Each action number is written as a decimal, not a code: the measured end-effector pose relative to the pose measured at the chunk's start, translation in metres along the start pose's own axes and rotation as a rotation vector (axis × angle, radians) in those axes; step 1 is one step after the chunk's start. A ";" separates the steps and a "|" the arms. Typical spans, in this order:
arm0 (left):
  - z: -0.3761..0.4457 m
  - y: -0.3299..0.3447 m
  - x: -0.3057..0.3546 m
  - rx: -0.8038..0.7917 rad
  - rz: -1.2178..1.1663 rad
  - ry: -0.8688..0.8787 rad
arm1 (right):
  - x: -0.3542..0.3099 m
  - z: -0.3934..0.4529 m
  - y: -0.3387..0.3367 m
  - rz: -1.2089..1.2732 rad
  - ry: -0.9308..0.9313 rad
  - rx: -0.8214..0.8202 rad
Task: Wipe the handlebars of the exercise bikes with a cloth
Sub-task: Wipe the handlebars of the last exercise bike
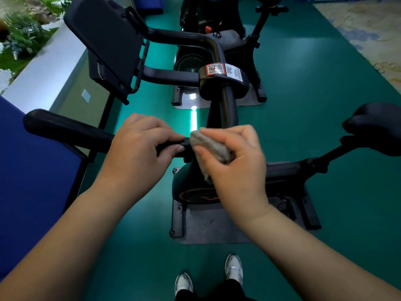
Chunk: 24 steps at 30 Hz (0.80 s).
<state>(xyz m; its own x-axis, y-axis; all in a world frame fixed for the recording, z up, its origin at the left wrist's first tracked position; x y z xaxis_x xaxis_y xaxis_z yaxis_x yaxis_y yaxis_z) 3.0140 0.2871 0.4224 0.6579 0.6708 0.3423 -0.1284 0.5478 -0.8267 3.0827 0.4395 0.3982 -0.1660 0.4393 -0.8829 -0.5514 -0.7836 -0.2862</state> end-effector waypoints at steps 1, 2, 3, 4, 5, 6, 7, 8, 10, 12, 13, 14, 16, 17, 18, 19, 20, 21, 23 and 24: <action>0.000 -0.001 0.000 -0.005 0.001 -0.004 | 0.003 0.006 -0.005 -0.007 0.024 0.039; 0.000 -0.001 0.000 -0.011 0.001 -0.008 | 0.007 0.013 -0.012 -0.022 0.055 0.082; -0.001 -0.001 -0.001 -0.018 0.001 -0.011 | 0.011 0.019 -0.019 -0.031 0.083 0.119; -0.001 -0.001 -0.001 -0.022 -0.001 -0.010 | 0.015 0.023 -0.024 -0.034 0.106 0.144; -0.001 -0.001 -0.001 -0.021 -0.002 -0.008 | 0.016 0.024 -0.026 -0.031 0.114 0.155; -0.001 -0.001 -0.001 -0.020 -0.003 -0.007 | 0.014 0.022 -0.024 -0.021 0.105 0.145; -0.001 -0.001 -0.001 -0.020 -0.002 -0.005 | 0.010 0.017 -0.019 -0.016 0.079 0.118; -0.001 -0.001 -0.001 -0.021 -0.003 -0.001 | 0.005 0.010 -0.011 -0.013 0.045 0.076; -0.001 -0.002 0.000 -0.023 0.000 0.011 | -0.002 -0.002 0.002 0.002 -0.016 -0.017; -0.001 -0.002 0.000 -0.037 0.011 0.017 | 0.002 -0.001 0.001 0.005 -0.031 -0.031; 0.000 -0.002 0.000 -0.042 0.018 0.018 | 0.006 0.003 -0.004 0.000 -0.013 0.004; 0.000 -0.002 0.000 -0.046 0.024 0.016 | 0.011 0.009 -0.012 -0.003 0.020 0.048; 0.001 -0.001 0.001 -0.050 0.024 0.014 | 0.019 0.019 -0.024 0.004 0.091 0.097; 0.002 0.000 0.003 -0.056 0.019 0.010 | 0.022 0.022 -0.027 0.007 0.116 0.096; 0.002 0.002 0.005 -0.066 0.011 0.008 | 0.024 0.023 -0.027 0.011 0.133 0.088; 0.003 0.005 0.008 -0.077 0.003 0.007 | 0.027 0.022 -0.026 0.025 0.147 0.083; 0.004 0.007 0.011 -0.086 -0.003 0.009 | 0.029 0.020 -0.025 0.046 0.161 0.083; 0.004 0.009 0.014 -0.093 -0.004 0.011 | 0.032 0.017 -0.025 0.064 0.177 0.095; 0.006 0.010 0.016 -0.097 0.001 0.015 | 0.044 0.013 -0.030 0.099 0.237 0.149; 0.007 0.010 0.016 -0.093 0.003 0.014 | 0.052 0.013 -0.034 0.130 0.290 0.180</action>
<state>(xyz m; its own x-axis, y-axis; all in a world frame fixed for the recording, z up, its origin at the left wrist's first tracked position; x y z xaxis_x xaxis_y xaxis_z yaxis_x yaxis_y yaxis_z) 3.0179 0.3074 0.4229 0.6683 0.6650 0.3335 -0.0617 0.4963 -0.8660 3.0822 0.4946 0.3671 -0.0196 0.1787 -0.9837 -0.6800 -0.7237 -0.1179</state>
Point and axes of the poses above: each hand's wrist, its own z-axis towards the middle knuckle, its own y-axis out of the palm, x = y × z, the point moved 3 cm from there along z, towards the middle knuckle, and after that the axes turned 3 degrees about -z, right-handed, at the moved point
